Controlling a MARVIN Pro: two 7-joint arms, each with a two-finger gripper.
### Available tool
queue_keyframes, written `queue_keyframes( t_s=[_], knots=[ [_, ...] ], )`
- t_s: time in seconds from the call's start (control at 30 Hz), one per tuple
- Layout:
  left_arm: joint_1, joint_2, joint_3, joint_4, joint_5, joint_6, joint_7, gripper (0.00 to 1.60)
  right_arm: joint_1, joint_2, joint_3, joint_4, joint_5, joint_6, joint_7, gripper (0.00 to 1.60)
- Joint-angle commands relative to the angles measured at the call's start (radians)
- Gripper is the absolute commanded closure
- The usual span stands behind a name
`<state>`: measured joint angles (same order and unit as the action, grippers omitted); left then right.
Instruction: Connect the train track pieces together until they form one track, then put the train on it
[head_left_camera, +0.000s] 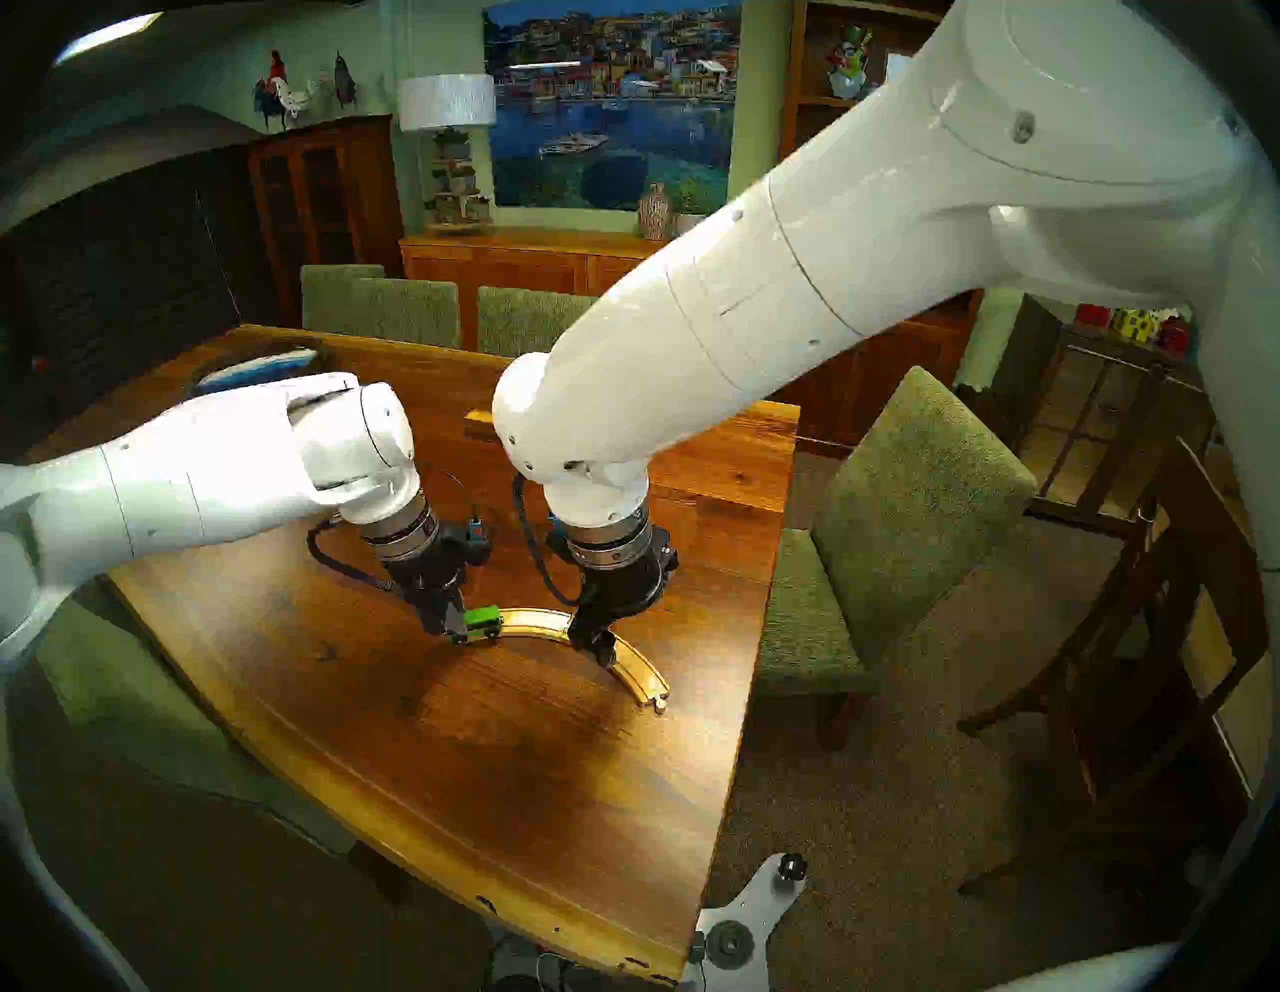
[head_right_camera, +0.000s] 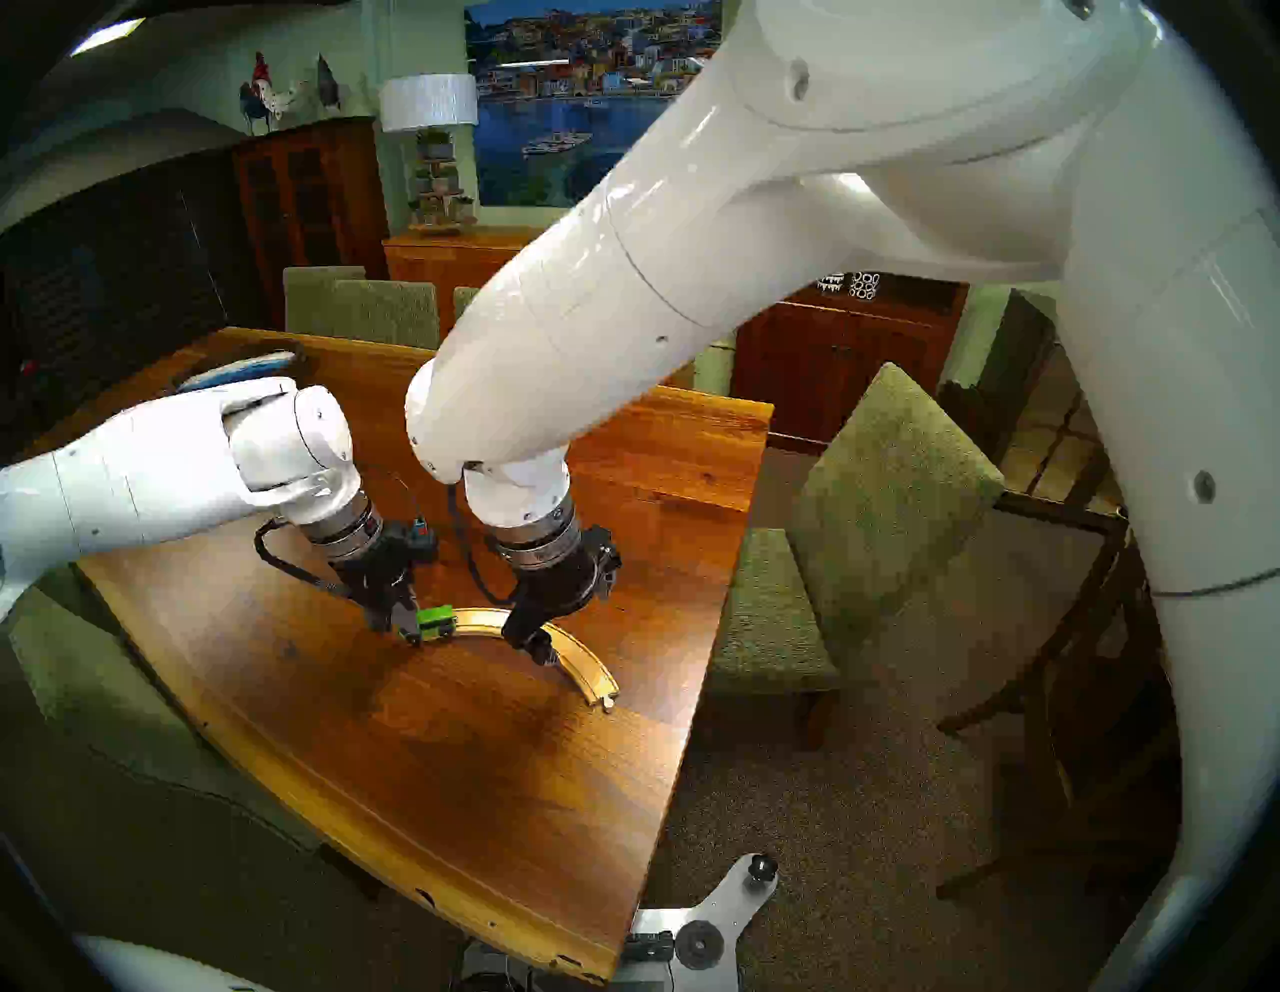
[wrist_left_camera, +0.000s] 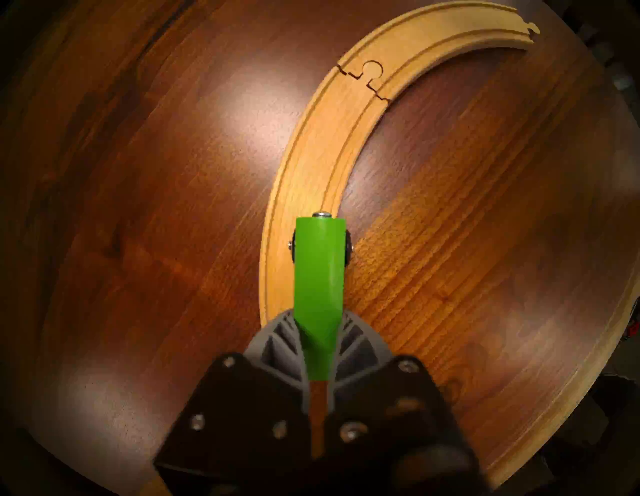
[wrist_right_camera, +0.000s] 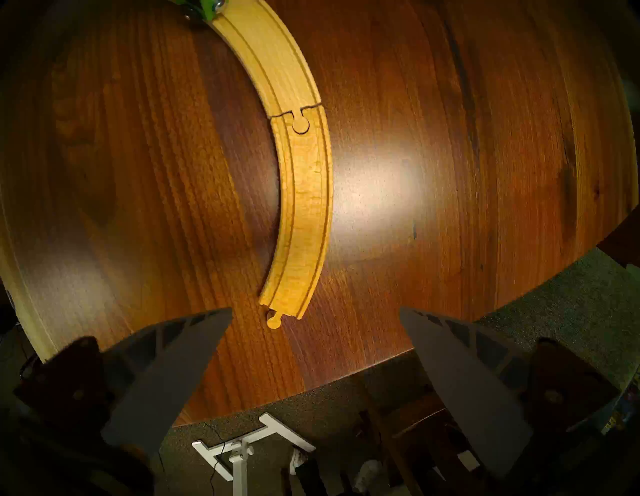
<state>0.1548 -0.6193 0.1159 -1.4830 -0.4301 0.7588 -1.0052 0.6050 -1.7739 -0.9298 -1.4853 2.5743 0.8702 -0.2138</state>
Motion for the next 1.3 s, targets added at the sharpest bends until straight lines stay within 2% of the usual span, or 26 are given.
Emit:
queue_keyframes(
  t_s=[0.0, 0.4, 1.27],
  knots=[
    [-0.035, 0.003, -0.029, -0.005, -0.01, -0.012, -0.01, 1.6, 0.025, 0.013, 0.004, 0.009, -0.001, 0.0, -0.001, 0.0],
    [-0.05, 0.019, -0.041, -0.014, -0.012, -0.019, -0.019, 1.6, 0.024, 0.013, 0.004, 0.009, -0.001, 0.0, -0.001, 0.0],
    [-0.04, -0.053, -0.03, 0.08, -0.003, -0.044, -0.036, 1.6, 0.025, 0.014, 0.005, 0.009, -0.002, 0.0, -0.002, 0.0]
  ],
)
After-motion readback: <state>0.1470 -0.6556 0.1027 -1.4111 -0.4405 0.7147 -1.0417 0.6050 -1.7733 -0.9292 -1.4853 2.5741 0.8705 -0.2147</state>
